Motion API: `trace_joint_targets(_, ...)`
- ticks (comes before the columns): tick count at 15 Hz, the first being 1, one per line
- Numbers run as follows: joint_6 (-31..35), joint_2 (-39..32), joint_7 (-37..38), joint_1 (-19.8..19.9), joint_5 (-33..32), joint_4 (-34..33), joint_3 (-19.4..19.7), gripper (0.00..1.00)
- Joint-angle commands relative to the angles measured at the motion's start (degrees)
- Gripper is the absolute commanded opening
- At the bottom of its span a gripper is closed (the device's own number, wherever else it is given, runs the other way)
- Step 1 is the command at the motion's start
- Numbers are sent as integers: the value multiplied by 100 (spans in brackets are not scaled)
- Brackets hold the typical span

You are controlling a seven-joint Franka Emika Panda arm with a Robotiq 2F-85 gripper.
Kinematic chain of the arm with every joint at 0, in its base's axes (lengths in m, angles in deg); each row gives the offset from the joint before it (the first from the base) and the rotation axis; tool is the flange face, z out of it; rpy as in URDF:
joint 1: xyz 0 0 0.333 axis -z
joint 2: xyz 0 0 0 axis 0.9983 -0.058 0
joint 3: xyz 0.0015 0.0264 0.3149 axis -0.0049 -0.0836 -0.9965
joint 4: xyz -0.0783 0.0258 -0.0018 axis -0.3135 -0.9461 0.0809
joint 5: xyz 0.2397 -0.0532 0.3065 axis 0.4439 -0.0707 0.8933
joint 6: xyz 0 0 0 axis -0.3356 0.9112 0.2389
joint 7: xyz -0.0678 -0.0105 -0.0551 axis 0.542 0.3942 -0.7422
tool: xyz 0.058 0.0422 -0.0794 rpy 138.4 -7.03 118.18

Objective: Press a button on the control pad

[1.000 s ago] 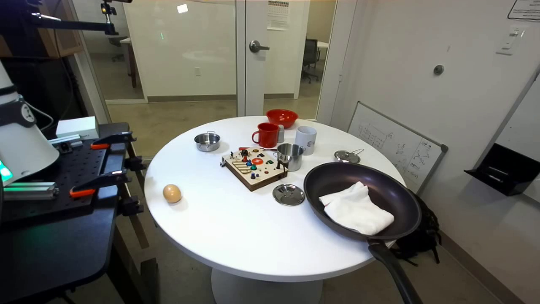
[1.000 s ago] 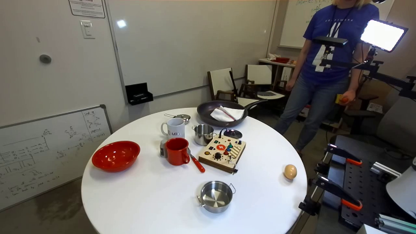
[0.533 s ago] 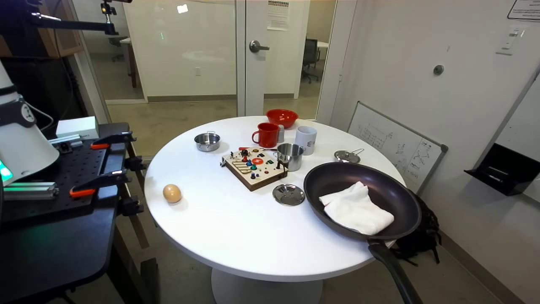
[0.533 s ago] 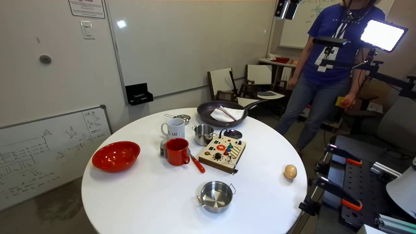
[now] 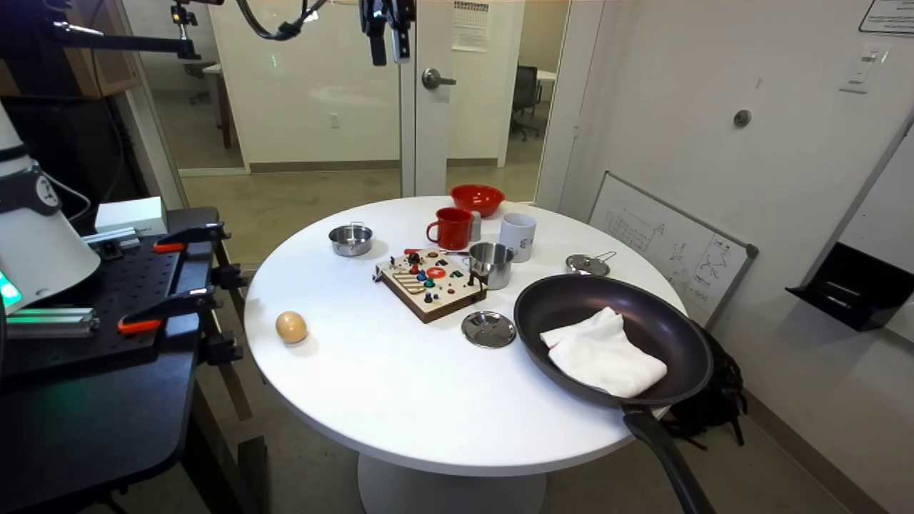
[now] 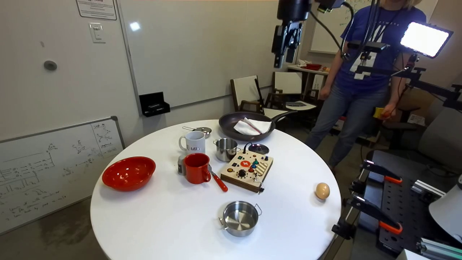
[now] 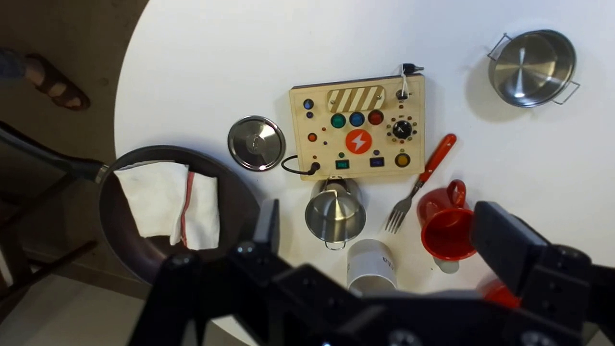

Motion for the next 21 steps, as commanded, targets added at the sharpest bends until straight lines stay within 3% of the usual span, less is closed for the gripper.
trace_joint_targets(1,-55,-905,113,31,-251,-595,96,100)
trace_joint_targets(2,25,-473,17,-41,-86,-212,106,100)
trace_joint_targets(5,24,-870,22,-19,-149,-456,159,100)
trace_joint_targets(9,140,-806,-203,-51,128,-397,164,100)
trace_joint_targets(15,-93,-1623,-894,130,1079,-1029,423,100)
trace_joint_targets(21,-147,-2442,-1274,312,1370,-1639,496,100)
